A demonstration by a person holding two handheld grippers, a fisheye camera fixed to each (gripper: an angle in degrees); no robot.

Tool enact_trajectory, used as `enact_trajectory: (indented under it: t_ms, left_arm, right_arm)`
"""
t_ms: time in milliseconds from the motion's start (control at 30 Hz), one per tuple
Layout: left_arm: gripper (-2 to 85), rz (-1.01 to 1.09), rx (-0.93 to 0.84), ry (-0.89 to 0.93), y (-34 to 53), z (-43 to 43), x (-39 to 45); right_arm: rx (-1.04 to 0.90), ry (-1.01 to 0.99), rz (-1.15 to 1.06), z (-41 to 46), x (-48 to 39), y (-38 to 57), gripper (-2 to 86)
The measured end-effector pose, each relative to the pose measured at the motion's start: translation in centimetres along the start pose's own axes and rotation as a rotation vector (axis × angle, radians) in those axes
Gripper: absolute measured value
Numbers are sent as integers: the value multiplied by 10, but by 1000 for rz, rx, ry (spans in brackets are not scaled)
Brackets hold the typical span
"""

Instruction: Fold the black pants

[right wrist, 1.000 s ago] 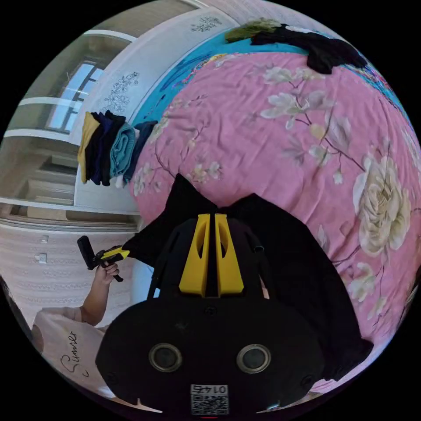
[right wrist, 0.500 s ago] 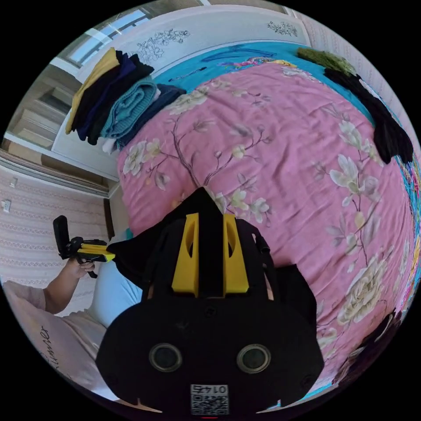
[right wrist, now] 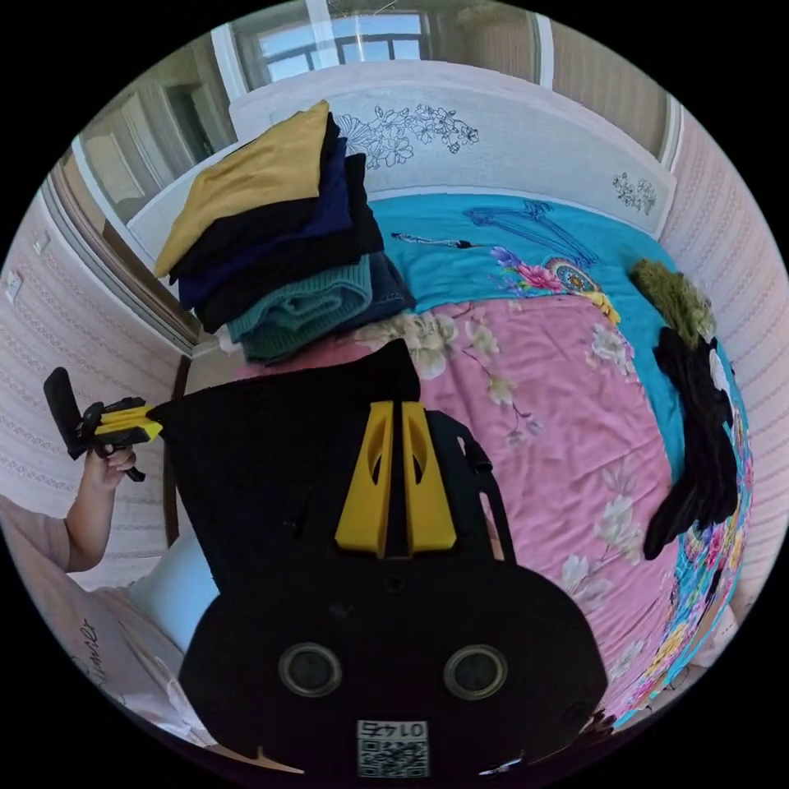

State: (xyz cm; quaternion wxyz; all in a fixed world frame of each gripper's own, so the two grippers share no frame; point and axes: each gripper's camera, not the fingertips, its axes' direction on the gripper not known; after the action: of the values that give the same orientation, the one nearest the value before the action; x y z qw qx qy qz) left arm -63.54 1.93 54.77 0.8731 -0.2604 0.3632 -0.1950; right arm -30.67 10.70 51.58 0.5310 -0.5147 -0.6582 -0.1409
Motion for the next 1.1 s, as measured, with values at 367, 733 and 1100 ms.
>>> enact_trajectory:
  t_ms: [367, 733, 1100]
  left_arm:
    - [16, -191, -223, -191, 48, 88, -47]
    - [34, 133, -310, 206, 98, 115, 132]
    - [53, 637, -585, 375, 123, 289, 410]
  right_arm:
    - [-68, -71, 165, 48, 7, 69, 61]
    - [-76, 355, 905, -177, -41, 591, 52]
    - [234, 256, 1449, -240, -93, 835, 94]
